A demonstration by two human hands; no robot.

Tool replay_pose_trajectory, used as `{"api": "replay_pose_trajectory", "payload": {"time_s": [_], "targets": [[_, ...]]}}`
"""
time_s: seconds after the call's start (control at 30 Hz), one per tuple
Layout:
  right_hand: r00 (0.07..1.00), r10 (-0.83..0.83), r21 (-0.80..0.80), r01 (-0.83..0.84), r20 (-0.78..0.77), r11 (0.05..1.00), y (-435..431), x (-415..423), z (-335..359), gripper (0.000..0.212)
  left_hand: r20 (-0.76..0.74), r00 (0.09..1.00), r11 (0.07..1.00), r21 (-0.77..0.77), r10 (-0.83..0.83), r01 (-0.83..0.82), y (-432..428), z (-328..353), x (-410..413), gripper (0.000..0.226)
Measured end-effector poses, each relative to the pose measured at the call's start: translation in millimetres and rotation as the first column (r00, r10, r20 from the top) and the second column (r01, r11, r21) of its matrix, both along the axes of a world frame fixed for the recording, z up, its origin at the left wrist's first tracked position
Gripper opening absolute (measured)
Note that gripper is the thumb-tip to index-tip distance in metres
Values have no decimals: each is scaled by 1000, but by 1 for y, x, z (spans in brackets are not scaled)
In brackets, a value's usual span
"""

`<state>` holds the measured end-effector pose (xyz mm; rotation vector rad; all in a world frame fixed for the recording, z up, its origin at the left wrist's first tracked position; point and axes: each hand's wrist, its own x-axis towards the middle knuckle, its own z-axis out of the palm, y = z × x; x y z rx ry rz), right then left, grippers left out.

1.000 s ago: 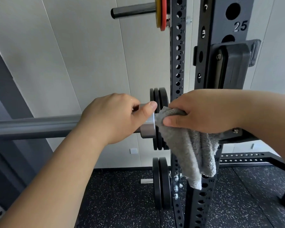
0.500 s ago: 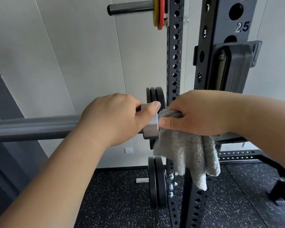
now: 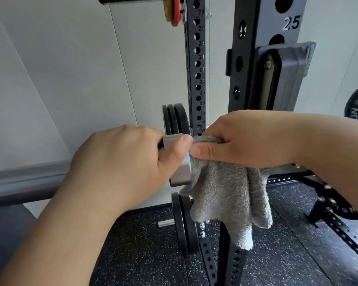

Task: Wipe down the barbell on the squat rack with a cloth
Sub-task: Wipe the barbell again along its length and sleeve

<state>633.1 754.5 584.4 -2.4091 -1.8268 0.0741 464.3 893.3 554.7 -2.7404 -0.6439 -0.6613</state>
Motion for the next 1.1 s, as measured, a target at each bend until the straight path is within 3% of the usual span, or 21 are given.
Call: {"api": "replay_pose_trajectory", "payload": {"time_s": [0.17, 0.37, 0.57, 0.77, 0.83, 0.9, 1.0, 1.03, 1.1], "targets": [[987, 51, -66, -61, -149, 996, -17, 10, 10, 42, 11, 1000, 1000, 6, -16, 16, 1, -1, 0, 85], [998, 16, -11, -15, 54, 1000, 0, -7, -5, 62, -12, 998, 997, -51, -55, 54, -1, 3, 2, 80], [993, 73, -100, -82, -91, 992, -20, 3, 9, 22, 1, 998, 998, -4, -57, 57, -2, 1, -1, 88], [967, -44, 100, 20, 250, 995, -2, -9, -14, 64, -16, 997, 996, -57, -71, 70, -3, 5, 2, 83], [987, -3, 91, -11, 160, 996, -6, -6, -11, 54, -20, 997, 997, -39, -71, 70, -3, 4, 1, 83], [998, 49, 43, -47, -41, 998, -16, 1, 0, 35, -19, 998, 997, -26, -67, 67, -3, 4, 1, 83], [965, 89, 25, -86, -247, 996, -22, 6, 11, 17, -8, 998, 998, -13, -66, 66, -3, 2, 1, 83], [973, 80, 26, -77, -218, 997, -20, 3, 9, 16, -4, 997, 997, -15, -71, 71, -3, 2, 1, 82], [999, 27, 63, -29, 29, 998, -11, -4, -3, 35, -1, 997, 997, -33, -76, 76, -2, 3, 2, 80]]}}
